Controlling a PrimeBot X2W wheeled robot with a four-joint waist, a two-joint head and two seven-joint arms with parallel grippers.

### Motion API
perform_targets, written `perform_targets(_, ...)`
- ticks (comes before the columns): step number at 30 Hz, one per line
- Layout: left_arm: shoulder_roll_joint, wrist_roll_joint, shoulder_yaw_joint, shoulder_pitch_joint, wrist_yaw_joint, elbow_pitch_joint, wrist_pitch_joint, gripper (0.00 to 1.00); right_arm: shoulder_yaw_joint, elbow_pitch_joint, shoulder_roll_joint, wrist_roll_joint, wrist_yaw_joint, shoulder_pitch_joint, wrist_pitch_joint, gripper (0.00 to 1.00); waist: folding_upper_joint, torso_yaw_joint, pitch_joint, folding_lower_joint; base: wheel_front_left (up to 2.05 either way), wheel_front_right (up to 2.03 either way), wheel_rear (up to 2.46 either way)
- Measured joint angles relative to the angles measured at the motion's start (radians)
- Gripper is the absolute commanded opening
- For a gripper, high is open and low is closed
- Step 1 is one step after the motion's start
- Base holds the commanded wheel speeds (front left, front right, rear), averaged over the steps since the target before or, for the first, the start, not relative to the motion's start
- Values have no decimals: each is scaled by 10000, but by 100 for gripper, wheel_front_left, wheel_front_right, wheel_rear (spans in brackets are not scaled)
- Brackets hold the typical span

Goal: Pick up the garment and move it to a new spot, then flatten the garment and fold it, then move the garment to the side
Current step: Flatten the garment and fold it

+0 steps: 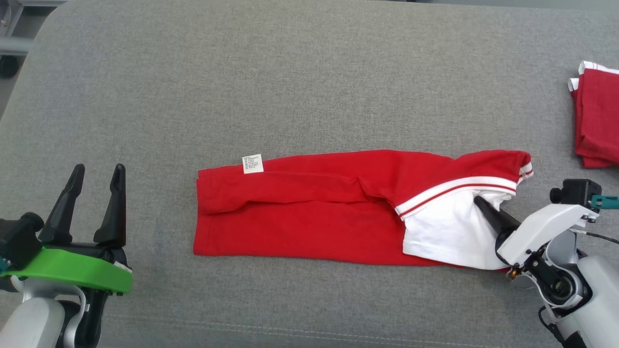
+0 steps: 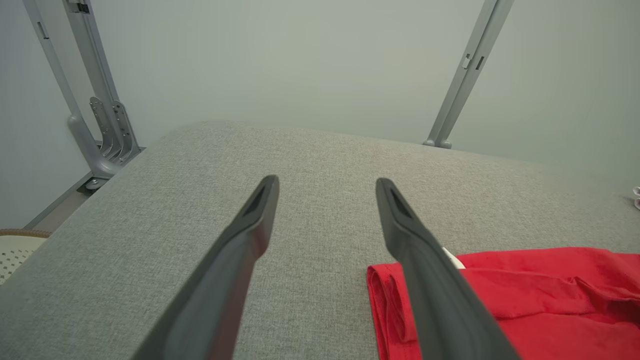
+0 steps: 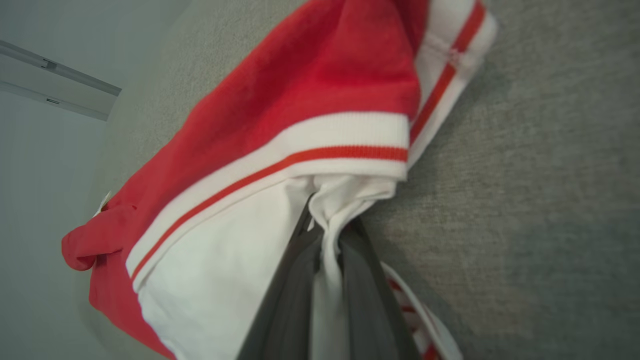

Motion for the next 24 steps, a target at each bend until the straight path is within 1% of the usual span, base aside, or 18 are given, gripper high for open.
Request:
perform_targets(2,-151,73,56,53,-10,-75,0,100,-253,-46,-13,341,125,3,113,0,0,1,-84,0,0,0,0)
perform_targets(3,-228,96,236,129,-13,-138,0,100,-692,-217,-244,663,151,6,161,0,0,-7,-173,0,0,0,0)
perform_targets(5,-282,127,330,284,-19,-215,0,100,-1158,-512,-585,1003,232,8,238,0,0,-21,-260,0,0,0,0)
perform_targets(8,-408,232,418,541,-61,-313,0,100,-1774,-1028,-1091,1417,240,18,360,0,0,-52,-386,0,0,0,0)
perform_targets(10,-430,259,573,698,-81,-382,0,100,-1967,-1421,-1421,1616,280,81,629,0,0,-84,-459,0,0,0,0)
perform_targets(12,-430,274,616,770,-109,-399,0,100,-2000,-1659,-1528,1724,326,122,802,0,0,-108,-485,0,0,0,0)
perform_targets(15,-522,318,623,909,-194,-435,0,100,-1716,-2481,-1551,2084,472,150,1377,0,0,-174,-564,0,0,0,0)
perform_targets(19,-708,399,533,916,-360,-583,0,100,-863,-3651,-1133,2378,591,102,2077,0,0,-204,-565,0,0,0,0)
perform_targets(21,-731,412,439,917,-479,-640,0,100,-267,-4046,-899,2309,591,-55,2343,0,0,-183,-521,0,0,0,0)
perform_targets(24,-767,573,217,915,-629,-648,0,100,479,-4405,-589,1858,581,-539,2550,0,0,-123,-427,0,0,0,0)
